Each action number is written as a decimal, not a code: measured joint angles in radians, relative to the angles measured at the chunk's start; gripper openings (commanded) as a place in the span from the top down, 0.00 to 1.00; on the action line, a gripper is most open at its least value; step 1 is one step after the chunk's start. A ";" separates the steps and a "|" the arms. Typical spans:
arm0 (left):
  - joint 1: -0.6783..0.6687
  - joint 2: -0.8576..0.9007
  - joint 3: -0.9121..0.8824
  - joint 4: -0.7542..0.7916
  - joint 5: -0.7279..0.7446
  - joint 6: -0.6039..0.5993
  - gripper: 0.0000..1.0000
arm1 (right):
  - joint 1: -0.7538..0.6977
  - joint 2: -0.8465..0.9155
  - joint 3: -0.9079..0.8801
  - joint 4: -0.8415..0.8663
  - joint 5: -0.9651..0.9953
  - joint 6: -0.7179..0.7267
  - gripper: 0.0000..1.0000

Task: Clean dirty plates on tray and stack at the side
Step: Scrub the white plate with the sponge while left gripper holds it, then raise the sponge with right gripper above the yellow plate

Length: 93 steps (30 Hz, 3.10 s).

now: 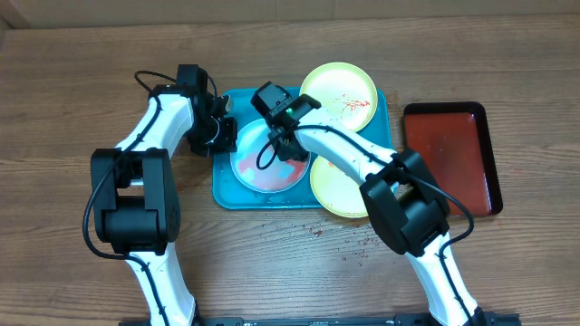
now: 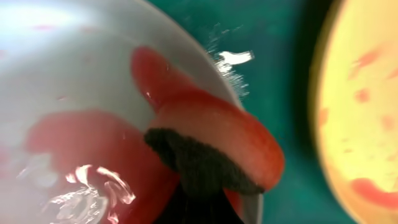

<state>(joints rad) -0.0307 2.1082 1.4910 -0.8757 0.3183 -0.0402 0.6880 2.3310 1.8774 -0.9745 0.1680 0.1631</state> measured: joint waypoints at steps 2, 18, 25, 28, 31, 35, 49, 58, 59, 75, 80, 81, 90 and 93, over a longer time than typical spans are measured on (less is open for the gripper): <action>0.000 0.000 0.000 0.000 0.000 0.000 0.96 | -0.007 -0.002 0.000 -0.002 -0.074 0.003 0.96; 0.006 0.000 0.000 -0.004 -0.006 0.018 0.96 | 0.034 0.002 -0.008 0.193 -0.425 0.019 0.96; 0.006 0.000 0.000 -0.003 -0.003 0.018 0.96 | 0.039 0.002 -0.009 0.302 -0.338 0.020 0.96; 0.006 0.000 0.000 -0.003 -0.003 0.018 0.96 | 0.037 0.002 -0.009 0.316 -0.264 0.020 0.96; 0.006 0.000 0.000 -0.003 -0.003 0.018 0.96 | 0.032 0.002 -0.009 0.325 -0.196 0.021 0.96; 0.006 0.000 0.000 -0.003 -0.003 0.018 0.96 | 0.017 0.002 -0.009 0.336 -0.105 0.032 0.96; 0.006 0.000 0.000 0.003 -0.002 0.018 0.96 | -0.010 0.002 -0.007 0.136 0.132 0.069 0.96; -0.002 0.000 0.000 0.008 0.003 0.018 0.96 | -0.013 0.000 0.005 -0.024 0.038 0.072 0.96; -0.002 0.000 0.000 0.008 0.003 0.018 0.96 | -0.014 0.000 0.006 -0.033 0.014 0.072 0.96; 0.001 0.000 0.000 0.007 -0.004 0.022 0.96 | -0.039 0.000 0.005 -0.013 -0.437 0.072 0.96; 0.000 0.000 0.000 -0.015 0.001 0.021 0.96 | -0.066 0.004 0.033 -0.063 -0.528 0.081 0.96; 0.000 0.000 0.000 -0.021 0.000 0.021 0.95 | -0.079 0.006 0.056 -0.089 -0.542 0.084 0.96; 0.000 0.000 0.000 -0.036 0.000 0.072 0.70 | -0.289 0.015 0.424 -0.339 -0.626 0.039 0.96; 0.000 0.000 0.000 -0.034 0.000 0.076 0.64 | -0.335 0.015 0.536 -0.424 -0.632 0.012 0.96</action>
<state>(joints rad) -0.0307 2.1082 1.4906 -0.9092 0.3180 0.0357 0.3527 2.3463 2.4134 -1.3987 -0.4641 0.1753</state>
